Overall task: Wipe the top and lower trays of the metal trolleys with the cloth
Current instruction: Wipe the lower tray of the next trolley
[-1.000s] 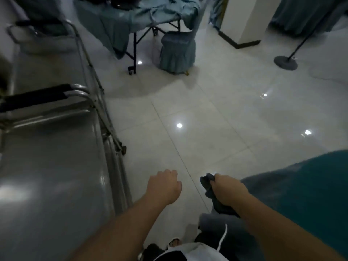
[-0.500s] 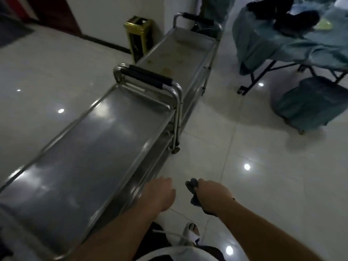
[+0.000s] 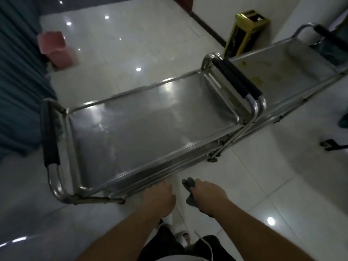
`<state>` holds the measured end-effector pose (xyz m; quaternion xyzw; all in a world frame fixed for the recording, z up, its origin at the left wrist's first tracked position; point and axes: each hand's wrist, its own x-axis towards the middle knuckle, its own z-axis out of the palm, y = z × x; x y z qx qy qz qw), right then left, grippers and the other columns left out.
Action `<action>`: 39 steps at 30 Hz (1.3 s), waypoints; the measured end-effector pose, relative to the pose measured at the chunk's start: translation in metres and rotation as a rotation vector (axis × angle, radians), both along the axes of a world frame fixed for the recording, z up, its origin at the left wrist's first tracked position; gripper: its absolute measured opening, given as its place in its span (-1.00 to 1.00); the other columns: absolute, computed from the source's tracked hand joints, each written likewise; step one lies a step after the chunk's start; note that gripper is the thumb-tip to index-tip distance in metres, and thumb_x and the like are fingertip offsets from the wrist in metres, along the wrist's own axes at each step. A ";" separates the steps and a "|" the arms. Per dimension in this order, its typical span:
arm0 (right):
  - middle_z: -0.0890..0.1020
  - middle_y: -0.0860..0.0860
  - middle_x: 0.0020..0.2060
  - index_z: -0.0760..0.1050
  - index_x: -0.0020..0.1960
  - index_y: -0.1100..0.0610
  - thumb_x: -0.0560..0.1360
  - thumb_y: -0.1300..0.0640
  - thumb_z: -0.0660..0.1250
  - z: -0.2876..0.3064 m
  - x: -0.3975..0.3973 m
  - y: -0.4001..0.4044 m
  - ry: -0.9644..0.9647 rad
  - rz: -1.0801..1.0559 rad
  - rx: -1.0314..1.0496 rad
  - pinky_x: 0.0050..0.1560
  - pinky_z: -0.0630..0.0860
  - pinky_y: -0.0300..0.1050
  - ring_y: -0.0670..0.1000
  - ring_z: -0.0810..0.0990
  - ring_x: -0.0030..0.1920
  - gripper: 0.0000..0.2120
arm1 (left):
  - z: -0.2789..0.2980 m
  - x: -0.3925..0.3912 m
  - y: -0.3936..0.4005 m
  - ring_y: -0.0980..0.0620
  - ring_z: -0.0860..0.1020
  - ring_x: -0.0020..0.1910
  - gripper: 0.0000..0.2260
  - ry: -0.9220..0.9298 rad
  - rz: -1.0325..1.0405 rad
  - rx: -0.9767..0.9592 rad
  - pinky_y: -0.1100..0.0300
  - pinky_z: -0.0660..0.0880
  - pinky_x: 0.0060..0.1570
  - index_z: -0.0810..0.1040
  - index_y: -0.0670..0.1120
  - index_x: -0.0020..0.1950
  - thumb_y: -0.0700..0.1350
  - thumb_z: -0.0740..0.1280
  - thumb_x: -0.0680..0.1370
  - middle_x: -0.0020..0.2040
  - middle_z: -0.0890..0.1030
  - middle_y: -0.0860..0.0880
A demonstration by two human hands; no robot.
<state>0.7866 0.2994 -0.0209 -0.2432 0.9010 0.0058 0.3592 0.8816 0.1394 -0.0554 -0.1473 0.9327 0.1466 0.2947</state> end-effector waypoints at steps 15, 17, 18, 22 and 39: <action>0.62 0.15 -0.01 0.52 0.17 0.17 0.59 -0.06 0.34 -0.073 0.023 -0.090 -0.300 0.494 0.030 -0.19 0.43 -0.10 0.11 0.55 -0.12 -0.68 | -0.048 0.112 -0.001 -0.12 0.54 0.20 -0.71 -0.207 0.471 -0.132 0.01 0.39 0.07 0.45 -0.06 0.32 0.07 0.12 0.72 0.24 0.54 -0.08; 0.59 0.13 -0.05 0.51 0.18 0.18 0.60 -0.05 0.33 -0.079 0.033 -0.097 -0.283 0.545 0.034 -0.30 0.37 -0.12 0.11 0.53 -0.15 -0.68 | -0.059 0.127 -0.003 -0.13 0.54 0.21 -0.69 -0.226 0.538 -0.107 0.01 0.41 0.10 0.45 -0.06 0.34 0.08 0.11 0.72 0.26 0.54 -0.09; 0.57 0.12 -0.08 0.49 0.18 0.17 0.60 -0.05 0.32 -0.082 0.038 -0.101 -0.269 0.561 0.027 -0.35 0.32 -0.13 0.10 0.52 -0.16 -0.69 | -0.063 0.134 -0.004 -0.13 0.53 0.23 -0.68 -0.238 0.567 -0.093 -0.01 0.42 0.14 0.45 -0.05 0.35 0.08 0.11 0.72 0.26 0.53 -0.09; 0.53 0.13 -0.08 0.36 0.21 0.10 0.67 -0.04 0.22 -0.107 0.054 -0.115 -0.221 0.612 -0.038 -0.23 0.40 -0.05 0.15 0.51 -0.13 -0.76 | -0.090 0.155 -0.015 -0.13 0.54 0.19 -0.70 -0.237 0.616 -0.084 -0.03 0.43 0.12 0.44 -0.05 0.34 0.06 0.10 0.72 0.24 0.54 -0.09; 0.66 0.10 -0.04 0.41 0.40 0.07 0.69 -0.18 -0.02 -0.308 0.042 -0.229 0.212 0.780 -0.488 -0.26 0.54 0.02 0.13 0.58 -0.23 -0.52 | -0.295 0.166 -0.123 -0.12 0.52 0.24 -0.57 -0.080 0.760 -0.207 -0.01 0.35 0.04 0.39 -0.01 0.52 0.11 0.09 0.71 0.27 0.53 -0.07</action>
